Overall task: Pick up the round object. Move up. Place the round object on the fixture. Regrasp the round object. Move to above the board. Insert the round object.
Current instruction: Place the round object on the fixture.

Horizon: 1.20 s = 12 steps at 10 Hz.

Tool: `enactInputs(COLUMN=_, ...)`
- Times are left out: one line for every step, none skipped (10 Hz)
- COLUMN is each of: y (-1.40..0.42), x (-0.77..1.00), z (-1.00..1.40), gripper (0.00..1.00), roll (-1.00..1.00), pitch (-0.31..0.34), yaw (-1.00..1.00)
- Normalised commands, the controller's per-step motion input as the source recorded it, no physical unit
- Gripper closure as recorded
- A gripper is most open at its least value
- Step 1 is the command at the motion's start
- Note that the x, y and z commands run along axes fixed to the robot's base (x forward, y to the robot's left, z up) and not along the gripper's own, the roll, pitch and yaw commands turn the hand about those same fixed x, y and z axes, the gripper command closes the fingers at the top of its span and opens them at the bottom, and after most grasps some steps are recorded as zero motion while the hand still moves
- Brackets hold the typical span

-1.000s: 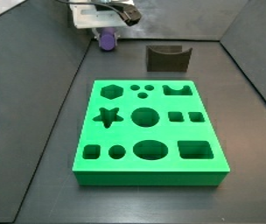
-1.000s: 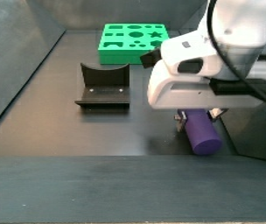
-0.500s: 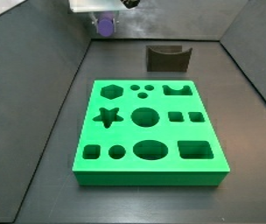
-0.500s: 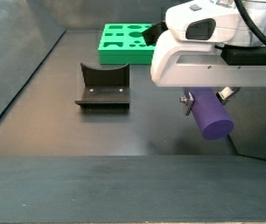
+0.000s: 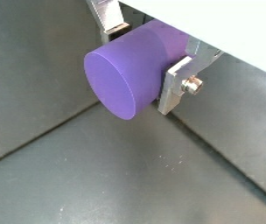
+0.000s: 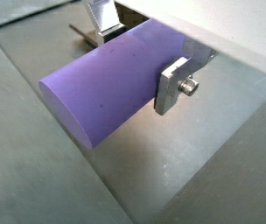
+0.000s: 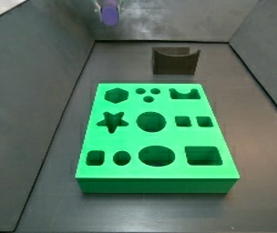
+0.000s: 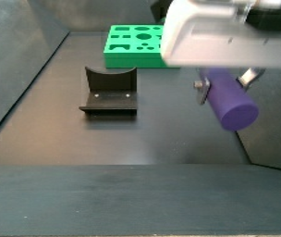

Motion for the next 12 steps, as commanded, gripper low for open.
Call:
enactInputs(y=-0.01, x=-0.01, z=1.0, gripper=1.0, roll=-0.05, pitch=0.015, yaw=0.01)
enactInputs(y=-0.02, x=-0.01, z=1.0, gripper=1.0, roll=-0.06, pitch=0.013, yaw=0.01)
enactInputs(y=-0.01, x=-0.01, z=0.81, gripper=1.0, roll=-0.07, pitch=0.016, yaw=0.01)
enactInputs(y=-0.01, x=0.0, z=0.65, gripper=1.0, roll=-0.08, pitch=0.018, yaw=0.01)
enactInputs(y=-0.01, x=0.0, z=0.44, gripper=1.0, roll=-0.09, pitch=0.028, yaw=0.01)
enactInputs(y=-0.01, x=0.01, z=0.33, gripper=1.0, roll=-0.1, pitch=0.03, yaw=0.01)
enactInputs(y=-0.79, x=1.0, z=-0.03, gripper=1.0, roll=-0.21, pitch=0.158, yaw=-0.68)
enactInputs(y=-0.77, x=1.0, z=-0.08, gripper=1.0, roll=-0.21, pitch=0.153, yaw=-0.65)
enactInputs(y=-0.7, x=1.0, z=-0.06, gripper=1.0, roll=-0.19, pitch=0.135, yaw=-0.48)
enactInputs(y=-0.62, x=1.0, z=-0.05, gripper=1.0, roll=-0.18, pitch=0.122, yaw=-0.32)
enactInputs(y=-0.56, x=1.0, z=-0.05, gripper=1.0, roll=-0.17, pitch=0.12, yaw=-0.18)
enactInputs(y=-0.5, x=1.0, z=-0.04, gripper=1.0, roll=-0.14, pitch=0.115, yaw=-0.09)
